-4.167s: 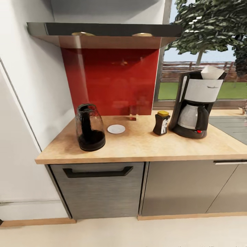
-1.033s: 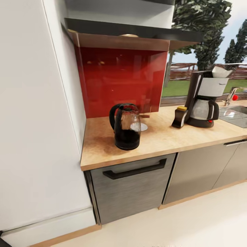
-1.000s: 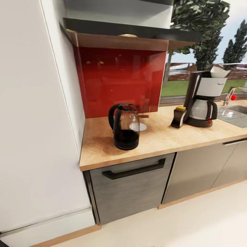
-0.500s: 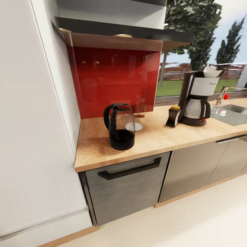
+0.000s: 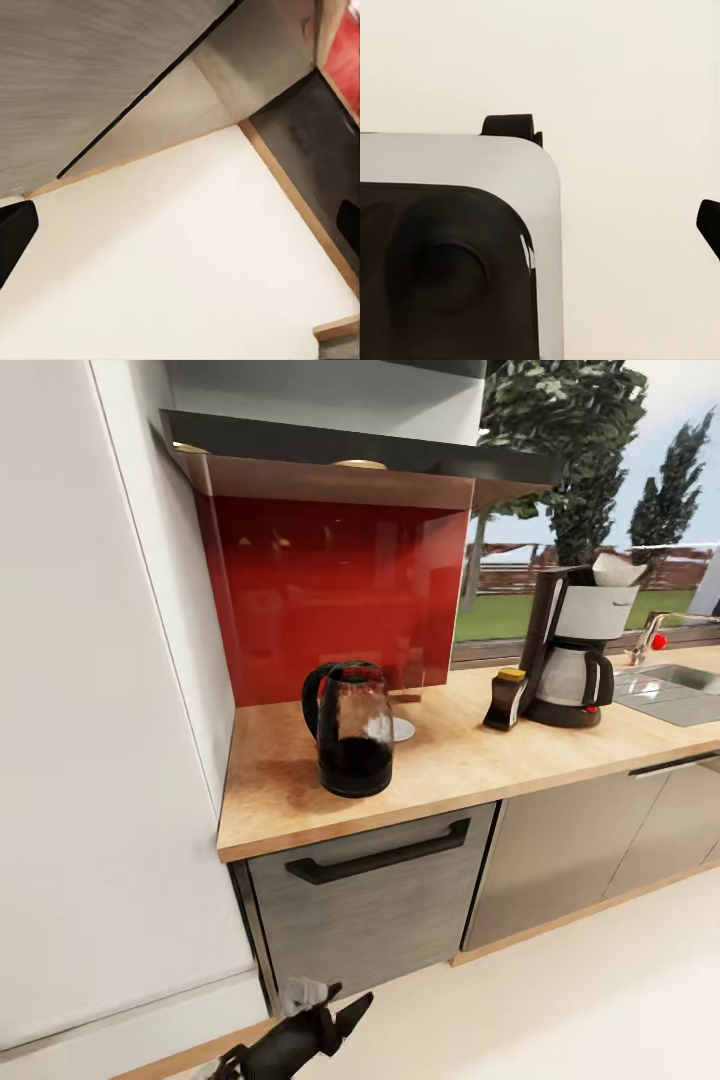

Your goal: Set up a coffee station on the kitchen countertop: keep the coffee maker on the countertop, move the bottle of coffee from the kitchen shelf to the counter next to the coffee maker, place a paper coffee filter on top of the coffee maker, put the saucer next to the coffee maker with the coffee cup on the saucer, and place the electric kettle next to the coffee maker.

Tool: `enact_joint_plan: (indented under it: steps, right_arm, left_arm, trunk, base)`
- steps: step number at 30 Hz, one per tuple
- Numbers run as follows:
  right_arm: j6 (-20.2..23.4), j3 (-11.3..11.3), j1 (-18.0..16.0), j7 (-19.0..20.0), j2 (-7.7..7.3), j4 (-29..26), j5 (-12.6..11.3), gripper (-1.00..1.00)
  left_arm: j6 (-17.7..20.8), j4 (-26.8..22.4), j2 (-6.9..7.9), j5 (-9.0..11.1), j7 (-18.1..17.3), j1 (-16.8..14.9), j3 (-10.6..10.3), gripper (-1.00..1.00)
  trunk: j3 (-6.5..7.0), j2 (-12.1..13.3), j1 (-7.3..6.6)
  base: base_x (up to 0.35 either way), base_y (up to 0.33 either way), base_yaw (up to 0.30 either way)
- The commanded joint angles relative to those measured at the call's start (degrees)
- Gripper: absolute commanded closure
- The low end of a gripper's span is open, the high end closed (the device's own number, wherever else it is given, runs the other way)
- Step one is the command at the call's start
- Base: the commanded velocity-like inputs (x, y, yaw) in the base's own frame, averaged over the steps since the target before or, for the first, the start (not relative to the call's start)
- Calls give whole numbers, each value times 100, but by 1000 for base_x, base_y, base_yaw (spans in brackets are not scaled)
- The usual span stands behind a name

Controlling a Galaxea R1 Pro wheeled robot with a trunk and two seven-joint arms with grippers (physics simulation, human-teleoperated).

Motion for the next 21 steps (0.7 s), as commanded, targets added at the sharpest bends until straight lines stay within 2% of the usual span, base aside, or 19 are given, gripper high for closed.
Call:
enact_joint_plan:
  steps: [1, 4, 5, 6, 8, 10, 15, 21]
  right_arm:
    - [-19, 7, -4, 27, -7, 6, -43, -100]
    - [-19, 7, -4, 27, -26, 5, -43, -100]
    - [-19, 7, -4, 27, -34, 4, -43, -100]
    - [-19, 7, -4, 27, -38, 4, -43, -100]
    - [-19, 7, -4, 27, -40, 4, -43, -100]
    - [-19, 7, -4, 27, -42, 4, -43, -100]
    - [-19, 7, -4, 27, -43, 4, -43, -100]
    - [-19, 7, -4, 27, -43, 4, -43, -100]
  left_arm:
    - [210, -228, -68, -46, -4, -1, -4, -100]
    - [781, -1025, -260, -396, 91, -1, -15, -100]
    - [1250, -1646, -368, -548, 324, -1, -22, -100]
    - [1643, -2229, -401, -625, 555, -3, -59, -100]
    - [1871, -2578, -401, -652, 653, -2, -128, -100]
    - [2255, -3066, -401, -679, 756, -5, -275, -100]
    - [2520, -3368, -401, -681, 813, -67, -367, -100]
    - [2709, -3453, -401, -669, 823, -603, -388, -100]
  trunk:
    - [-6, -2, 0]
    - [-6, -2, 0]
    - [-6, -2, 0]
    - [-6, -2, 0]
    - [-6, -2, 0]
    - [-6, -2, 0]
    - [-6, -2, 0]
    - [-6, -2, 0]
  base:
    - [0, 0, 0]
    - [0, 0, 0]
    - [0, 0, 0]
    - [0, 0, 0]
    - [0, 0, 0]
    - [0, 0, 0]
    - [0, 0, 0]
    - [0, 0, 0]
